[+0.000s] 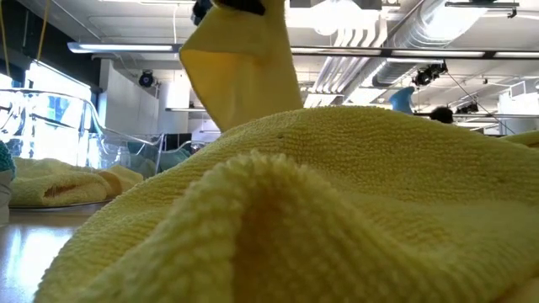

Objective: Sort microfiber towel by color & place in baskets
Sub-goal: Put the yellow towel into the bottom transparent bin

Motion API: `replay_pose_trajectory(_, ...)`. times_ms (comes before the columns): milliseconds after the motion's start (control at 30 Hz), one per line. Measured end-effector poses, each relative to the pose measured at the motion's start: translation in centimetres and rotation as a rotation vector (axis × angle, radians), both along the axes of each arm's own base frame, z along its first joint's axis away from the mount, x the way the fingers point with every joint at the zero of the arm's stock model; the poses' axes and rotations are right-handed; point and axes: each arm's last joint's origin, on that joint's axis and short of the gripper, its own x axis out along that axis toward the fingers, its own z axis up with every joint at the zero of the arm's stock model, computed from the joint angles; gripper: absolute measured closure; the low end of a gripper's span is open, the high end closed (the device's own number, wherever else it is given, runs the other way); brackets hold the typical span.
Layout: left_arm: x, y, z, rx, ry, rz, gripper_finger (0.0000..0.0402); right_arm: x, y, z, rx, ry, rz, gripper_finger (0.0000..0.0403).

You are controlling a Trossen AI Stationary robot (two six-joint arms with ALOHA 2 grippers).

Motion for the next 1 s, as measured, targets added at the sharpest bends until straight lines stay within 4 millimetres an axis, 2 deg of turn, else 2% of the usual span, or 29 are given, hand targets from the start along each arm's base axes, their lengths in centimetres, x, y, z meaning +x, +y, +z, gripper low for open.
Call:
replay_pose_trajectory(100, -2.1, 0.4, 1.0, -0.017, 0.017, 0.055, 0.0398, -0.2, -0.3, -0.1, 0.027, 0.010, -0.037, 0.0281)
replay_pose_trajectory(267, -7.1, 1.2, 3.8, -0.087, -0.045, 0.115, 0.0400, -0.6, -0.7, -0.7, 0.074, 0.072, -0.100, 0.0245)
replay_pose_trajectory(533, -16.8, 2.0, 7.3, -0.158, -0.098, 0.086, 0.0401, -1.3, -1.0, -1.3, 0.227, 0.106, -0.296, 0.0238)
replay_pose_trajectory(700, -21.5, 2.8, 8.5, -0.166, -0.130, 0.070, 0.0401, -1.3, -1.3, -1.2, 0.253, 0.048, -0.429, 0.0237)
replay_pose_trajectory(833, -23.4, 3.2, 8.3, -0.173, -0.138, 0.057, 0.0401, -1.4, -1.5, -1.1, 0.260, -0.005, -0.527, 0.0237)
replay_pose_trajectory(1000, -22.8, 2.8, 5.7, -0.226, 0.005, -0.009, 0.0401, -1.4, -1.6, -1.1, 0.301, -0.055, -0.616, 0.0237)
